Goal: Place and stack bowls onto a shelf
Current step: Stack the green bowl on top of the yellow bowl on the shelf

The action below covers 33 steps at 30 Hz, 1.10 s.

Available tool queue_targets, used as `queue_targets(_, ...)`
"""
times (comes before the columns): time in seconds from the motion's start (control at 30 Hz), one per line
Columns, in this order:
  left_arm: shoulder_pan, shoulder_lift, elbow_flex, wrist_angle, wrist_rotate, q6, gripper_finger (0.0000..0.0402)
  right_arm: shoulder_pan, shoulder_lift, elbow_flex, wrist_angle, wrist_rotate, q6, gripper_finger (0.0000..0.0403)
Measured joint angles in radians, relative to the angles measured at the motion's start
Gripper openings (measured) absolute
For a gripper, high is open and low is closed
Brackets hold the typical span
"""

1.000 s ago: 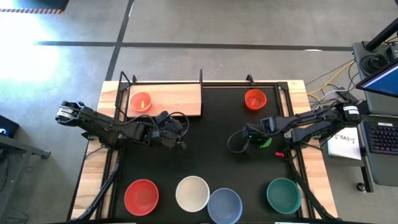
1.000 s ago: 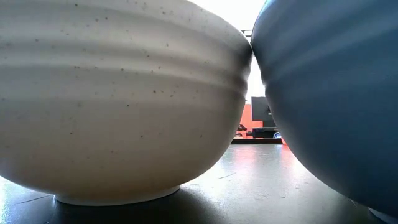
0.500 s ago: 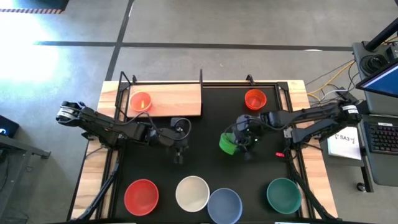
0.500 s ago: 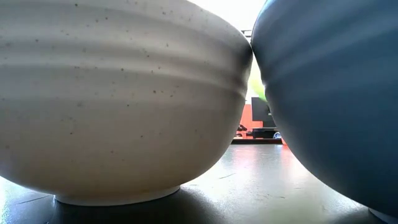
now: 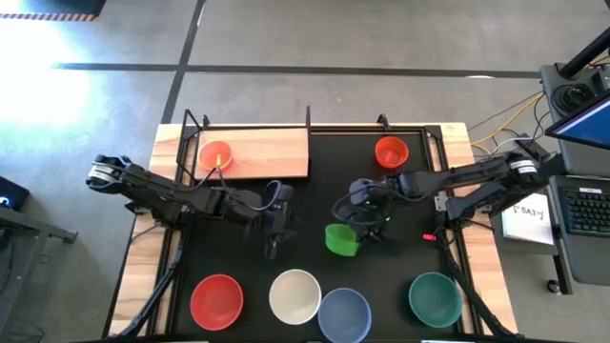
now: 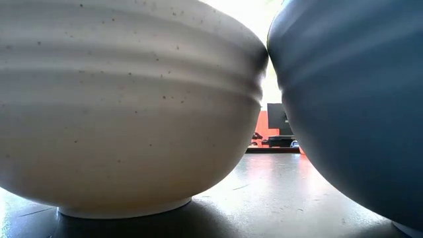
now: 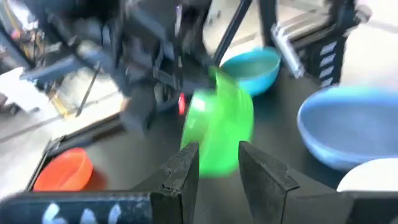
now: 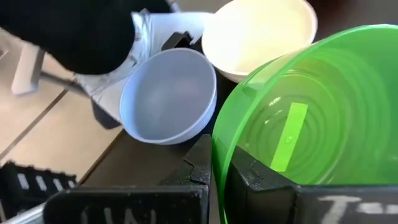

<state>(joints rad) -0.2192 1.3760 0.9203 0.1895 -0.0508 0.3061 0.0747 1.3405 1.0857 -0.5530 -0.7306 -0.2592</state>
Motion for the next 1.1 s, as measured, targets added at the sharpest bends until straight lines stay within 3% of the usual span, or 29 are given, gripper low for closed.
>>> queue_targets(0.4, -0.004, 0.129, 0.003, 0.11, 0.09, -0.008, 0.0096, 0.002, 0.177, 0.257, -0.21, -0.011, -0.213, 0.0008)
queue_targets(0.53, -0.005, 0.165, 0.033, 0.116, 0.103, -0.009, 0.0096, 0.002, 0.199, 0.286, -0.241, -0.015, -0.25, 0.0008)
queue_targets(0.73, -0.004, 0.219, 0.082, 0.118, 0.211, -0.018, 0.0093, 0.002, 0.187, 0.289, -0.241, -0.009, -0.305, 0.0009)
queue_targets(1.1, 0.006, 0.261, 0.114, 0.1, 0.348, -0.113, 0.0008, 0.002, 0.173, 0.292, -0.235, -0.008, -0.366, 0.0011)
